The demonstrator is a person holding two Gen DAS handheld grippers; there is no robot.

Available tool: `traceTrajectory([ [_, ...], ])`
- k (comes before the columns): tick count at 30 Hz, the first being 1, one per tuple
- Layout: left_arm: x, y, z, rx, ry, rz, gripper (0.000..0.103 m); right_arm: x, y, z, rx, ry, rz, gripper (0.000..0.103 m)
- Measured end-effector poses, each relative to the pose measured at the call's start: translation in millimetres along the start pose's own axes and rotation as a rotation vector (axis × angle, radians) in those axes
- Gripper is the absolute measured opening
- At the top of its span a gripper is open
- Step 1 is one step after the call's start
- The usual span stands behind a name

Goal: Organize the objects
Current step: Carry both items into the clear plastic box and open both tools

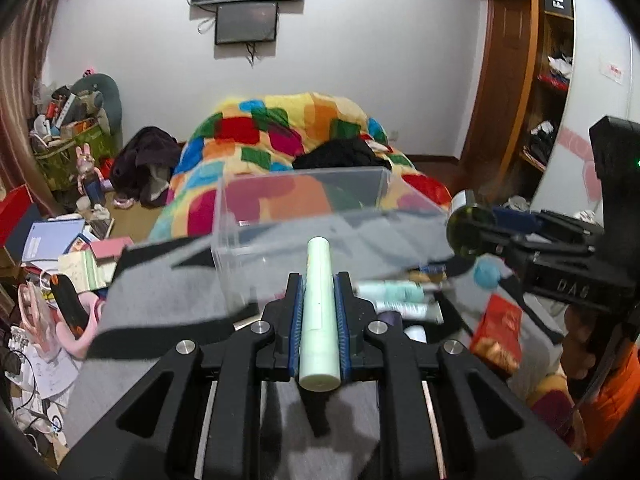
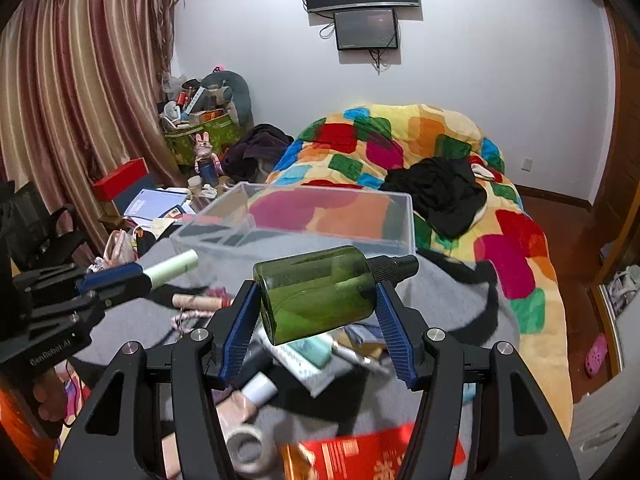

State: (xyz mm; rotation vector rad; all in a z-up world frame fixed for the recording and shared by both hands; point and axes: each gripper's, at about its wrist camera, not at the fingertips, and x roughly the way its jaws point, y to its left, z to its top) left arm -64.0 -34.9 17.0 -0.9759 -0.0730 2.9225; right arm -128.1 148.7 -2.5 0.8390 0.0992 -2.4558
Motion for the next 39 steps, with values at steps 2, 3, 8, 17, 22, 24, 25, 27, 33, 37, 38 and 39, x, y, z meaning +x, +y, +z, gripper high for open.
traceTrajectory([
  [2,5.7,2.6,7.9,-0.005,-0.001,0.018,0.015,6.7,0.0,6.4,-0.001,0.008,0.002,0.055],
  [3,9.1,4.8,10.8,-0.009,0.003,0.021,0.015,11.5,-0.5,10.1,-0.003,0.016,0.000,0.055],
  [8,37.4,17.3,31.1,-0.034,0.046,0.050,0.015,33.8,-1.9,25.8,-0.012,0.057,-0.013,0.055],
  [17,87.8,29.7,45.8,-0.061,0.163,0.065,0.015,88.9,-5.2,40.6,-0.043,0.183,-0.081,0.054],
  [22,99.8,30.3,45.3,-0.062,0.195,0.058,0.015,103.8,-6.2,42.9,-0.016,0.232,-0.061,0.054],
  [24,100.7,29.2,45.9,-0.064,0.204,0.041,0.015,109.4,-5.7,42.5,-0.016,0.247,-0.063,0.054],
  [25,100.1,28.5,45.4,-0.063,0.204,0.038,0.015,110.2,-5.2,41.8,-0.017,0.248,-0.064,0.054],
  [27,98.1,27.8,45.0,-0.060,0.202,0.035,0.016,108.1,-3.7,40.6,-0.017,0.242,-0.064,0.055],
  [33,83.2,21.0,43.1,-0.039,0.175,0.022,0.016,90.4,-6.3,36.7,-0.013,0.215,-0.040,0.066],
  [37,68.0,11.5,38.4,-0.012,0.149,0.022,0.028,72.1,-5.7,29.6,-0.011,0.187,-0.018,0.069],
  [38,62.7,8.2,36.4,-0.002,0.141,0.023,0.031,66.9,-5.2,27.4,-0.013,0.179,-0.012,0.070],
  [39,58.8,6.8,35.2,0.003,0.135,0.023,0.033,60.4,-4.6,24.3,-0.016,0.171,-0.006,0.073],
])
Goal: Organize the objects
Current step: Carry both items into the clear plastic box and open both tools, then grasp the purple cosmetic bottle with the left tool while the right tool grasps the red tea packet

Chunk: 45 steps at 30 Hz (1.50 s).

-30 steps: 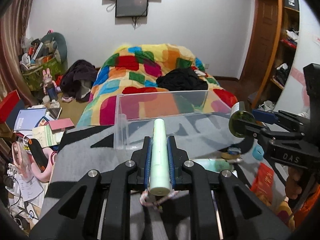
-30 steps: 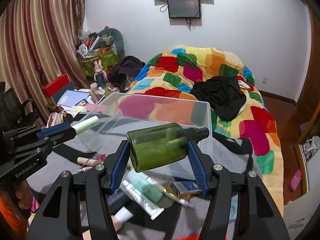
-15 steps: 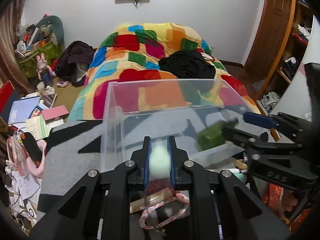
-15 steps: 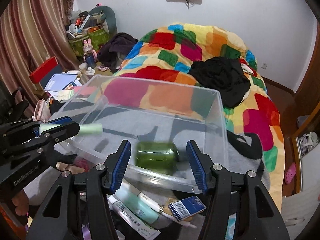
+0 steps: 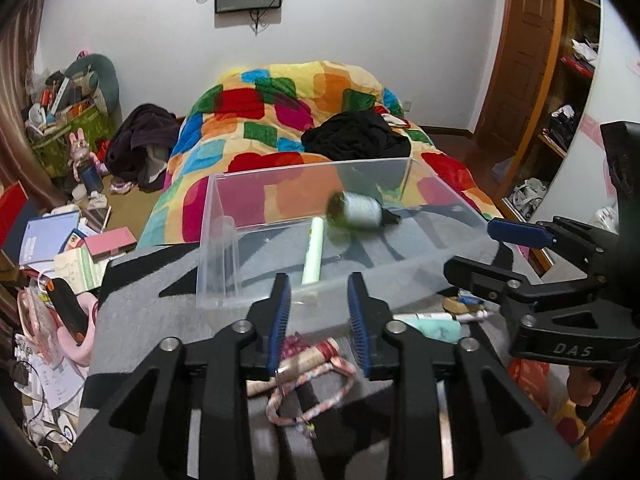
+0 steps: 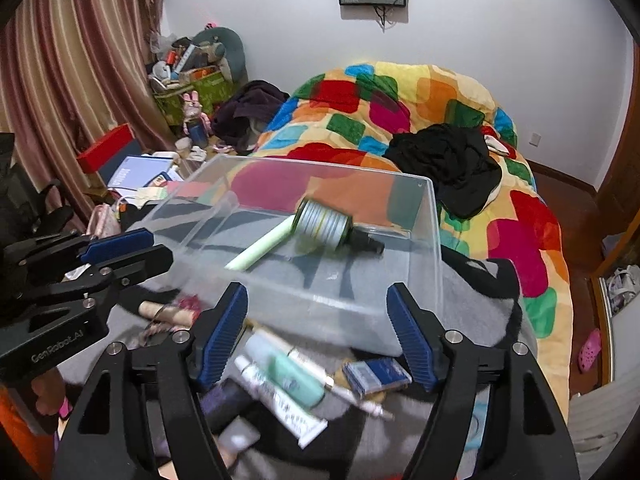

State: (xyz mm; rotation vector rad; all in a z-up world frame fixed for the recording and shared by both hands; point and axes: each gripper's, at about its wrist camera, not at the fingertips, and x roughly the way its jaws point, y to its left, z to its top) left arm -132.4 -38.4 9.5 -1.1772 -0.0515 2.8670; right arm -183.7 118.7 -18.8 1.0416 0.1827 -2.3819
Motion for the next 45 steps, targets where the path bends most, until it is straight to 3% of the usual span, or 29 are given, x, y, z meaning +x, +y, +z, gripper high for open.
traceTrajectory([
  [5,-20.6,-12.2,-12.9,0.018,-0.036,-0.006,0.057,-28.9,-2.4,-20.0,-0.002,-0.048,-0.008,0.078],
  [7,-27.5,-18.2,-19.9,0.031,-0.047,-0.007,0.060,-38.1,-4.0,-27.6,0.005,-0.063,-0.017,0.082],
  [13,-32.5,-37.6,-42.6,0.072,-0.030,-0.018,0.062,-56.9,-15.6,-59.8,0.042,-0.067,-0.066,0.084],
  [21,-8.2,-47.6,-68.4,0.083,0.053,-0.028,0.063,-68.7,-41.1,-121.9,0.183,0.029,-0.090,0.084],
  [25,4.2,-43.9,-70.1,0.043,0.091,-0.062,0.062,-65.4,-55.3,-148.4,0.308,0.101,0.003,0.084],
  [28,11.4,-46.1,-70.8,0.034,0.100,-0.064,0.062,-58.6,-60.4,-148.2,0.371,0.106,0.041,0.084],
  [33,21.3,-52.0,-75.5,0.049,0.123,-0.061,0.049,-36.9,-48.2,-128.8,0.395,0.122,0.098,0.084],
  [38,24.5,-55.0,-82.5,0.071,0.136,-0.056,0.025,-18.0,-40.0,-116.7,0.385,0.133,0.062,0.087],
  [45,10.7,-48.4,-88.8,0.074,0.110,-0.055,0.025,-16.5,-31.5,-112.1,0.291,0.108,0.007,0.087],
])
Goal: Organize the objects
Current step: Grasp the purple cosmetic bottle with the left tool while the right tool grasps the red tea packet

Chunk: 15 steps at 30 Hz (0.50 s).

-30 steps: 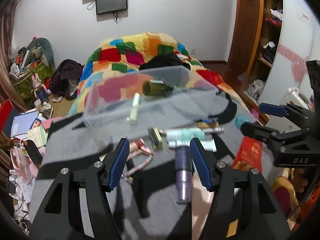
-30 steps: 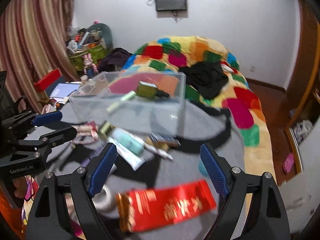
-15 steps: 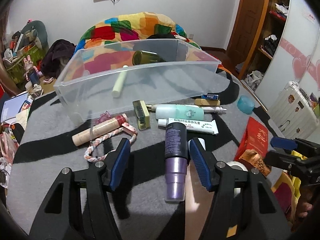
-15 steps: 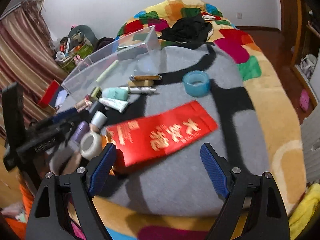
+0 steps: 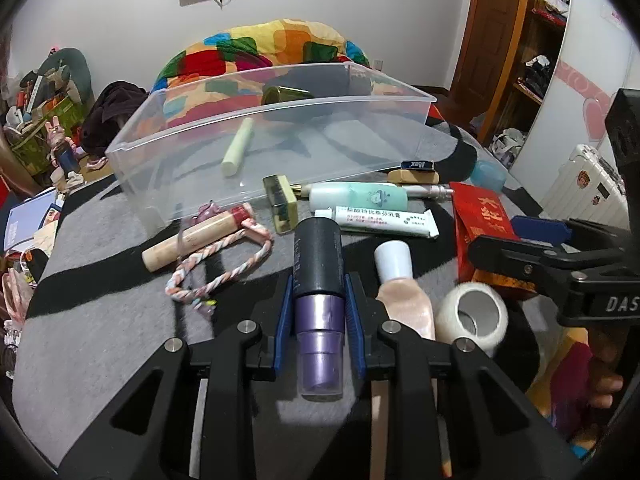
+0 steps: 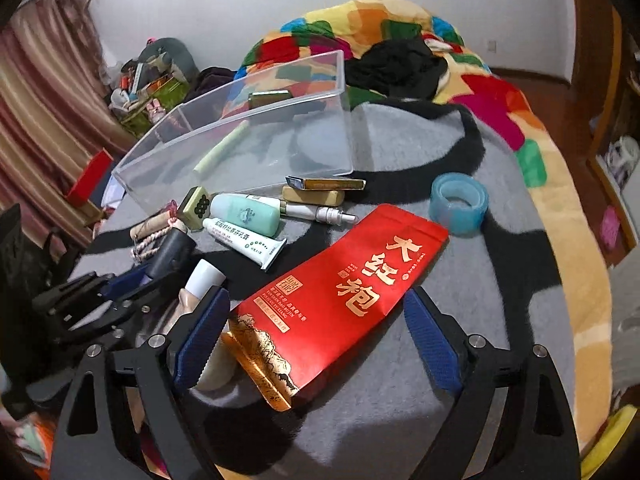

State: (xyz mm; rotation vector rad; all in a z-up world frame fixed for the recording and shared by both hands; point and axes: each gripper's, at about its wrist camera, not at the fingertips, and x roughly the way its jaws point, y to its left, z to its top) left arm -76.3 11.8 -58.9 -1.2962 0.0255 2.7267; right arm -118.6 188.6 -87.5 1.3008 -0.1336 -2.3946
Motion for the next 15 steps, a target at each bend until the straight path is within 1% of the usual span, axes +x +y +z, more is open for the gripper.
traceTrajectory([
  [6,-14.4,9.1,-11.9,0.004,-0.005,0.006,0.025,-7.9,-13.2,-6.8,-0.044,0.022,0.023,0.086],
  [8,-17.8,12.0,-15.5,0.004,-0.002,0.003,0.025,-13.6,-19.9,-9.0,-0.044,0.026,0.006,0.086],
  [10,-19.4,13.6,-17.4,0.003,0.000,-0.001,0.025,-19.0,-25.2,-10.1,-0.040,0.025,-0.038,0.087],
  [11,-20.3,13.3,-17.7,0.003,-0.001,-0.001,0.025,-20.7,-26.1,-10.3,-0.037,0.021,-0.045,0.088],
  [15,-20.5,10.3,-14.5,0.006,-0.015,0.009,0.026,-21.3,-15.3,-6.3,-0.051,-0.006,-0.042,0.088],
])
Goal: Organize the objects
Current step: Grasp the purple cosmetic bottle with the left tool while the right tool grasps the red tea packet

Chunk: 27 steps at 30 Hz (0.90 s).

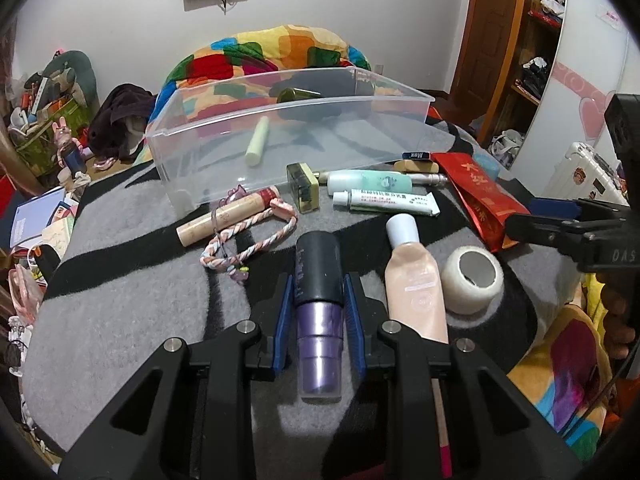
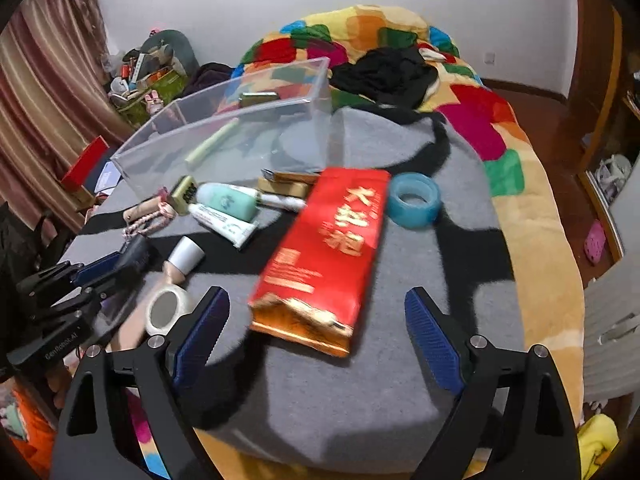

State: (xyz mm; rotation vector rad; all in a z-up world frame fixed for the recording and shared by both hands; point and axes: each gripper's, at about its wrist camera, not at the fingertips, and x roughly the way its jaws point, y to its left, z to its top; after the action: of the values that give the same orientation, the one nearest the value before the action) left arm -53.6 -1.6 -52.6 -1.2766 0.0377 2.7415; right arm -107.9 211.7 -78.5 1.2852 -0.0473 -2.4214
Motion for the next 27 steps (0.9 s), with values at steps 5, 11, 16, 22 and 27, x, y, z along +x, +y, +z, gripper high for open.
traceTrajectory([
  [5,9.1,-0.2,2.0,-0.010,0.010,0.015,0.030,13.0,7.2,2.5,0.031,-0.009,-0.013,0.085],
  [11,12.7,7.5,-1.4,-0.057,-0.002,0.024,0.025,10.8,-7.3,-6.1,0.073,-0.037,-0.041,0.057],
  [16,-0.5,8.5,0.6,-0.065,-0.036,0.033,0.025,-8.1,-10.9,-9.8,0.077,-0.121,-0.062,0.056],
  [22,-24.0,15.6,14.8,-0.093,-0.107,0.029,0.025,-36.0,-0.9,0.7,0.040,-0.235,-0.073,0.056],
  [27,-40.8,23.8,33.1,-0.110,-0.172,0.037,0.025,-56.9,10.5,15.8,0.004,-0.316,-0.051,0.056],
])
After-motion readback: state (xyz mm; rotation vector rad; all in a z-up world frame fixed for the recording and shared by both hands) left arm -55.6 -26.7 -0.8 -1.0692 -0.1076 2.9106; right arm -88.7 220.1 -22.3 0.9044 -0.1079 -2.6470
